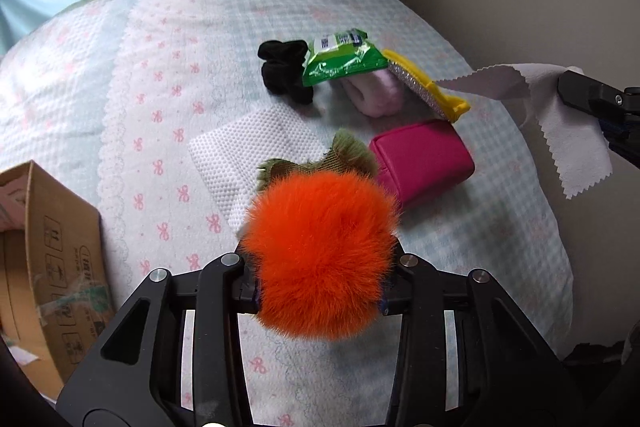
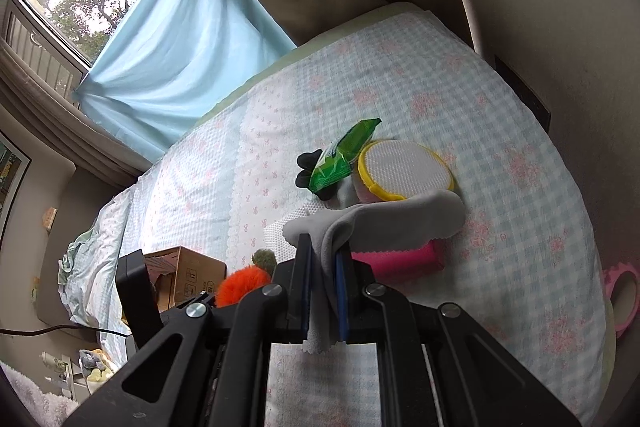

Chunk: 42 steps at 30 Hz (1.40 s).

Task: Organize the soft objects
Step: 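Lift the orange pompom and grey cloth and carry both toward the cardboard box, then lower the pompom and cloth into the box and open both tools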

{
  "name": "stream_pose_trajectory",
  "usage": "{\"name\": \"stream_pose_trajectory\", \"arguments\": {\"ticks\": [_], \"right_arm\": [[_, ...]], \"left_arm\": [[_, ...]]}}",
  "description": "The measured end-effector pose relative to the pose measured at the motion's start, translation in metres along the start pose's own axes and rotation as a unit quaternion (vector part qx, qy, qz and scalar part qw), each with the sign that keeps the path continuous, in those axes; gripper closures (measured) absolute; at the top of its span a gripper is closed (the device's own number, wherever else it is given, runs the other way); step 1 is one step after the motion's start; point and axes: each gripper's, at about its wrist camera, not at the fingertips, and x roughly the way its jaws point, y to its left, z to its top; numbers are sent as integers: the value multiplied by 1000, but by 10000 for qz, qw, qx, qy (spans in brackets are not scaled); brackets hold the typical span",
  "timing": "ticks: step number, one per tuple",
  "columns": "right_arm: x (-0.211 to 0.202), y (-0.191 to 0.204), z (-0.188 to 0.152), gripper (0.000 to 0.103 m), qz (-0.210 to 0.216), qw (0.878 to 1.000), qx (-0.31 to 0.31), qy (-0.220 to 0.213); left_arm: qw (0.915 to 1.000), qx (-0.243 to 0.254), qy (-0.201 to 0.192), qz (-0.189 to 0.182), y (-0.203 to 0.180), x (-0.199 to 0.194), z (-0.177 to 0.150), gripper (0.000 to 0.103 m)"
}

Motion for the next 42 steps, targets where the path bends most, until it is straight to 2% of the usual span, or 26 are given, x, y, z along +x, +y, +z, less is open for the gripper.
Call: {"name": "stream_pose_trajectory", "arguments": {"ticks": [5,12,18,23,28,33,37,42], "right_arm": [[-25,41,21,93,34,9992,-388,-103],[-55,122,38,93,225,9944,-1025,-155],[-56,200,23,93,422,9897,-1366,18],[-33,265,-2,93,558,9854,-1570,346],[7,317,-31,93,525,9832,-1596,715],[55,359,-59,93,381,9817,-1538,1055],[102,381,-76,93,195,9789,-1453,1422],[155,389,-94,93,-53,9737,-1242,1911]], "left_arm": [[9996,-92,-279,47,2,-53,25,68],[9961,-250,-810,237,26,-157,53,68],[9926,-405,-1069,410,70,-233,61,68],[9918,-508,-1035,557,122,-275,52,68],[9934,-618,-750,611,183,-293,36,68],[9957,-582,-396,608,246,-293,18,68],[9968,-525,-11,599,291,-276,4,68],[9957,-472,542,583,333,-240,-8,68]]}}
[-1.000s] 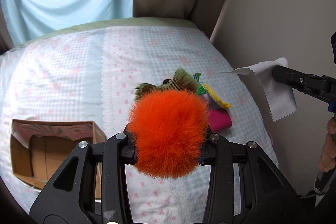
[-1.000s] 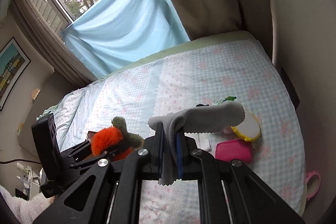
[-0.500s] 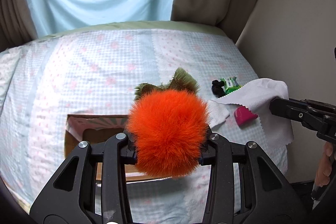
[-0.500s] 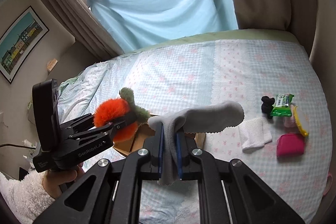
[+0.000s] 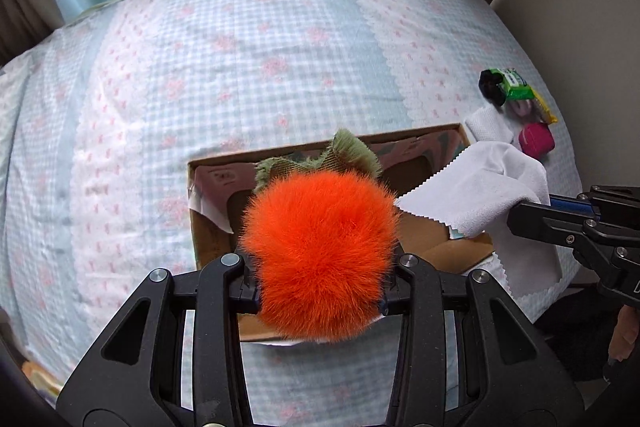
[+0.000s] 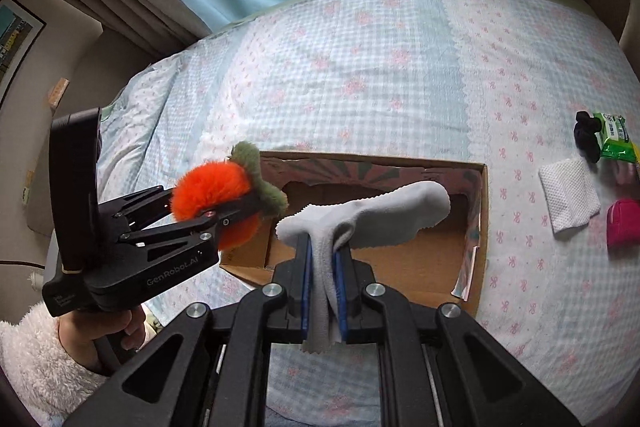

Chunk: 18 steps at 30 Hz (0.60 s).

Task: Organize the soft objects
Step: 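Lower the pompom and cloth into the box and open both tools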

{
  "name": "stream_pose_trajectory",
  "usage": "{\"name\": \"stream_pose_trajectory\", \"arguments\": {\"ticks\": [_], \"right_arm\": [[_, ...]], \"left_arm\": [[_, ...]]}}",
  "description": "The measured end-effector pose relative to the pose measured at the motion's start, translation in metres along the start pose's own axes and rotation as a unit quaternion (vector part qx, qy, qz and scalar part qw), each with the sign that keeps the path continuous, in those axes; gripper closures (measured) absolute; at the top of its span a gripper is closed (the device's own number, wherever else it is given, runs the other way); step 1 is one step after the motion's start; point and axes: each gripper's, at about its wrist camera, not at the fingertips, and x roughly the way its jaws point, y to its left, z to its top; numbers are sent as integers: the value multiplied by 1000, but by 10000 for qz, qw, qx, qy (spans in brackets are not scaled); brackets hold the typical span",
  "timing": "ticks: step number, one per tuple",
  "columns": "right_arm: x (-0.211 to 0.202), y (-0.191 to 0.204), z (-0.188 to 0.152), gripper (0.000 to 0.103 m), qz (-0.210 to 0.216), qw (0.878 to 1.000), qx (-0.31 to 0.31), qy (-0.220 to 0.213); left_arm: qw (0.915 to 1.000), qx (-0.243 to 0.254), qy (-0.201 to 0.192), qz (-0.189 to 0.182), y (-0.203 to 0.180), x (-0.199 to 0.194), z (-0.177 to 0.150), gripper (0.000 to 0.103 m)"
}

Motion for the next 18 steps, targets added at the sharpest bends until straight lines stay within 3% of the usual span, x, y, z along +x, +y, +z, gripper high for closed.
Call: {"name": "stream_pose_trajectory", "arguments": {"ticks": [7,15,17,18], "right_arm": [[60,-7,6,93,-341,9970,-24,689],[92,-22,13,93,-522,9930,-289,1020],[98,-25,13,93,-496,9921,-371,1089],[101,-26,13,92,-557,9910,-444,1136]], "left_arm": [[9969,-190,748,-133,32,63,1,68],[9943,-198,1040,-121,32,101,7,68],[9944,-142,1047,-95,30,105,12,51],[9945,-125,1038,-49,29,106,15,15]]}}
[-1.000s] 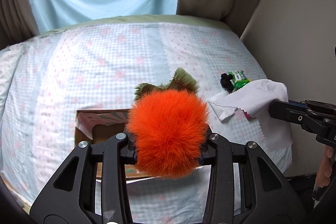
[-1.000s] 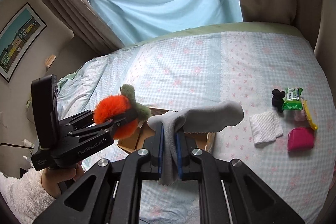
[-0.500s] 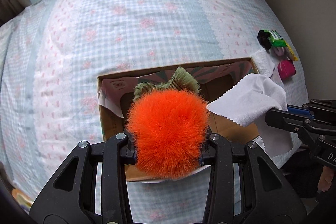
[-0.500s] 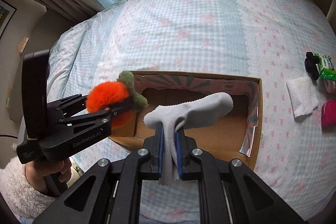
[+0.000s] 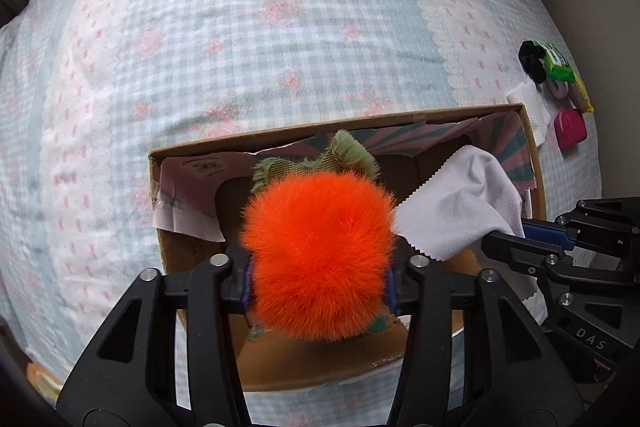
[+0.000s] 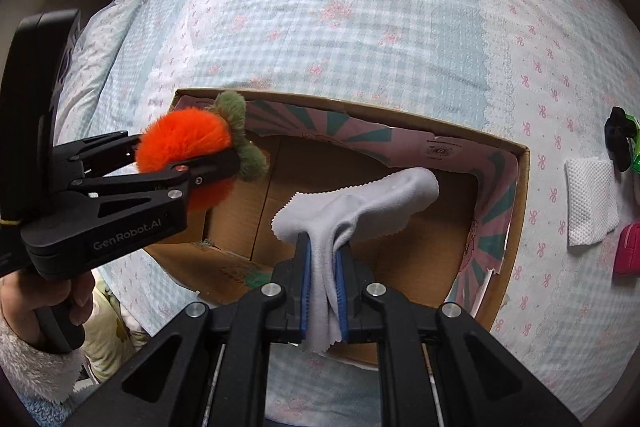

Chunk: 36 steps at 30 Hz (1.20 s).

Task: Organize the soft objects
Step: 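Lower the pompom and cloth into the box and open both tools, then move both tools back toward the remaining items on the bed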

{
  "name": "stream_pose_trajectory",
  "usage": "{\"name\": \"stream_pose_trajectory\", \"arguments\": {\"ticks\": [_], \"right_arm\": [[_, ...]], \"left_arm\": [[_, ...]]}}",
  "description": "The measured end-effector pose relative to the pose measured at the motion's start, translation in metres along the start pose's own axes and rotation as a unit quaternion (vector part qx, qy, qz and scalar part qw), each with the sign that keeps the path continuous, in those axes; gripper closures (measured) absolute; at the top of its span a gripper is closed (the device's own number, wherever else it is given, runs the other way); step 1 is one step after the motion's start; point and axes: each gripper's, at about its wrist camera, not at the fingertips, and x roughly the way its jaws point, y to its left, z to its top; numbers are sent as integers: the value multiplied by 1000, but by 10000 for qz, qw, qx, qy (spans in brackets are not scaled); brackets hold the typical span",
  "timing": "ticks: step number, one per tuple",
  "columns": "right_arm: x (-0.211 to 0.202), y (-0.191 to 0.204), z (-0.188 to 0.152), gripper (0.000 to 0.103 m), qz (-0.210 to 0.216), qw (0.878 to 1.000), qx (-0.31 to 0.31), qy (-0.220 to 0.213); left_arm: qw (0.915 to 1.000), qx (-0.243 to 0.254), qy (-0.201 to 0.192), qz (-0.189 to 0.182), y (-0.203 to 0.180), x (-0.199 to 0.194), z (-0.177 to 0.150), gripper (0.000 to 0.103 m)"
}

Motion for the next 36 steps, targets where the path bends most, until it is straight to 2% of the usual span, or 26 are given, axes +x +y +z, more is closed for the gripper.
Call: {"name": "stream_pose_trajectory", "arguments": {"ticks": [1,2,3,4,12,21,28,32,36], "right_arm": [[3,0,-1,79,-127,9999,-74,7],[6,0,-2,46,-224,9997,-134,4],[8,-1,-5,20,-250,9995,-185,8],[10,-2,-8,0,-213,9995,-221,14],[8,-10,-24,0,-252,9994,-209,-81],[-32,4,-30,0,-381,9974,-347,-505],[-83,28,-49,0,-528,9944,-496,-770],[-125,35,-67,0,-537,9930,-282,-1014],[-167,32,-86,0,-739,9877,-76,-1378]], "left_arm": [[10000,-11,14,26,0,1,3,0],[10000,-38,64,-6,0,2,5,0],[9999,-64,82,-38,-1,2,7,0],[9999,-90,34,-77,-1,1,7,0],[9997,-152,179,-60,-3,5,2,0],[9997,-152,-122,117,-6,-26,-12,0],[9981,-235,-541,151,-8,-82,-32,0],[9953,-400,-873,134,-8,-127,-55,0],[9930,-427,-1090,178,-10,-159,-74,0]]}}
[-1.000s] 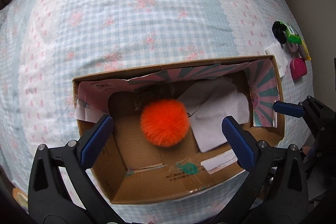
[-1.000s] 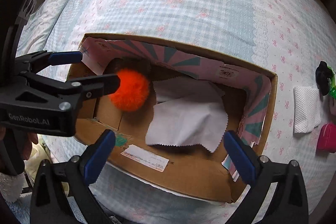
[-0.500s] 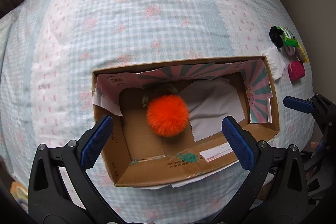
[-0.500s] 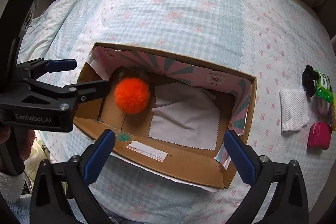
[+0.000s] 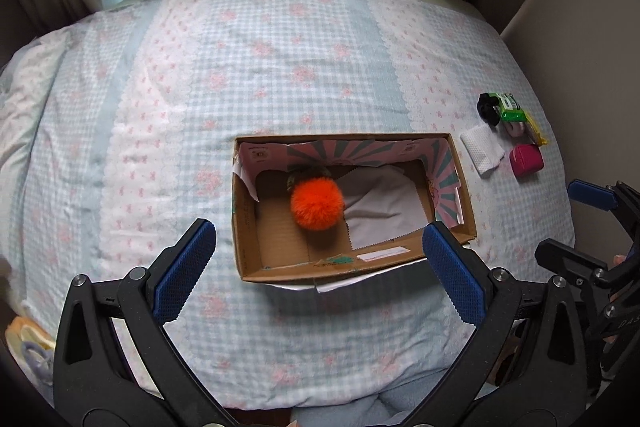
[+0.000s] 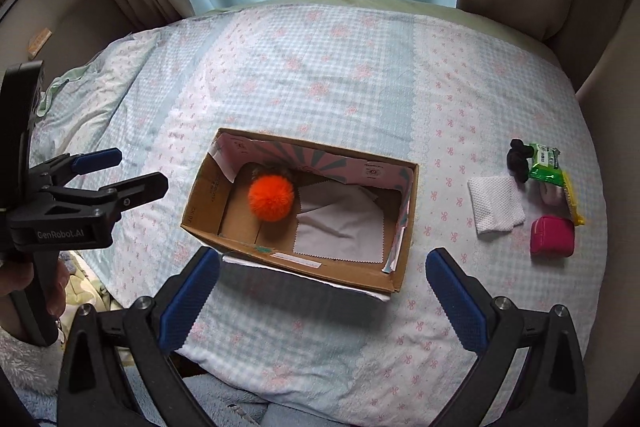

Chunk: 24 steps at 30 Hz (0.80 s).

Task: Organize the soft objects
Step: 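Move both tools back toward the remaining items on the bed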

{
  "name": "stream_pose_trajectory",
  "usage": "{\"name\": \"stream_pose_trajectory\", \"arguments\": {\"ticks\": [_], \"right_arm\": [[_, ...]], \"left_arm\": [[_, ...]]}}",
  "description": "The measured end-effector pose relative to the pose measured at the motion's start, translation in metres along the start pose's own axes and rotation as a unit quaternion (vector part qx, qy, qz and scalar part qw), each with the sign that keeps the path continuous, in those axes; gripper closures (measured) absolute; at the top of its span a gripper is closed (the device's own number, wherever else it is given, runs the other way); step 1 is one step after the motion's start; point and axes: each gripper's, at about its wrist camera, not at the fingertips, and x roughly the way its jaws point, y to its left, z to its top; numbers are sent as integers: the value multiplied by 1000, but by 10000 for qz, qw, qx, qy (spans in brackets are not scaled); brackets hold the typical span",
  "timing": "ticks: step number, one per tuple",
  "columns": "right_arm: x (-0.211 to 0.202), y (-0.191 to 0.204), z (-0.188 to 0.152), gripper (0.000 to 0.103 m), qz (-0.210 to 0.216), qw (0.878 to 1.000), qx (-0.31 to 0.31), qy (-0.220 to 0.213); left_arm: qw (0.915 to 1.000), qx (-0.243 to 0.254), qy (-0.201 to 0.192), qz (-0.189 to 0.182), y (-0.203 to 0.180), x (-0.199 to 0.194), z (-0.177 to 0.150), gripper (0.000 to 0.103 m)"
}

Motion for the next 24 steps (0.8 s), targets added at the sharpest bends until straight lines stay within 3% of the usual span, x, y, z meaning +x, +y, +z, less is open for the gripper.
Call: {"name": "stream_pose_trajectory", "arguments": {"ticks": [10,16,24], "right_arm": [[-77,-64,-14,0,-573,9926,790,-726],[-108,-129,-21,0,-489,9881,1068,-991],[-114,-234,-16,0,-108,9879,1044,-1139]], "left_arm": [[9980,283,-560,-40,-45,-45,3,0],[9955,463,-821,-116,-101,-56,13,0],[9958,132,-898,-131,-197,-48,18,0]]}}
